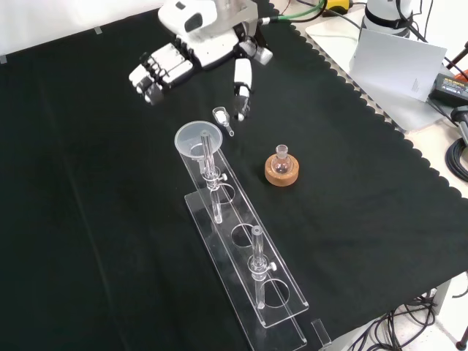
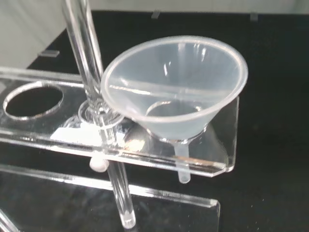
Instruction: Pick up the funnel from the transparent funnel stand.
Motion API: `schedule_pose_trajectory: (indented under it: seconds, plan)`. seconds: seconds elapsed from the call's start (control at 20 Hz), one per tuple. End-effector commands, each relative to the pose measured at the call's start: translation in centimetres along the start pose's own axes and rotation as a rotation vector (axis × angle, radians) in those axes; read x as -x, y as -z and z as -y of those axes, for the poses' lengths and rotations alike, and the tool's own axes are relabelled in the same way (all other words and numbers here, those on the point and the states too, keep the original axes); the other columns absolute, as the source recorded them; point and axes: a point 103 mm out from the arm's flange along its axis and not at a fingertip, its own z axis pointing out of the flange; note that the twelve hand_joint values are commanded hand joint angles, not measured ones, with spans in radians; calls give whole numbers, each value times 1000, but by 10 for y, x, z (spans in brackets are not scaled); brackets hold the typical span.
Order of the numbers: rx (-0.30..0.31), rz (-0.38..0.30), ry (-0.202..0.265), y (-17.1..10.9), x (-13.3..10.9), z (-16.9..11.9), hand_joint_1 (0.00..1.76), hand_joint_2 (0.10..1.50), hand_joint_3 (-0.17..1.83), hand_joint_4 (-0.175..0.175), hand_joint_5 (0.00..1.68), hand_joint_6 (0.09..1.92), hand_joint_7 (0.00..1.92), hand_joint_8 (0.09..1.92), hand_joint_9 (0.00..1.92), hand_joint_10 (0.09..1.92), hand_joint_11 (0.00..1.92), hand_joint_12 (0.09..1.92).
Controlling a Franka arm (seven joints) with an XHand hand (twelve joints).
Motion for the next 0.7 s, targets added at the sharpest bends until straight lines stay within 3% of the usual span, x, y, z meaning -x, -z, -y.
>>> schedule_pose_trajectory:
  seconds: [0.05,0.7]
  plan:
    - [-81,34,5,-26,-10,-6,301,662,-13,37,0,87,0,87,0,87,0,87]
    - [-150,47,12,-57,-7,3,296,657,-14,36,0,87,0,87,0,87,0,87]
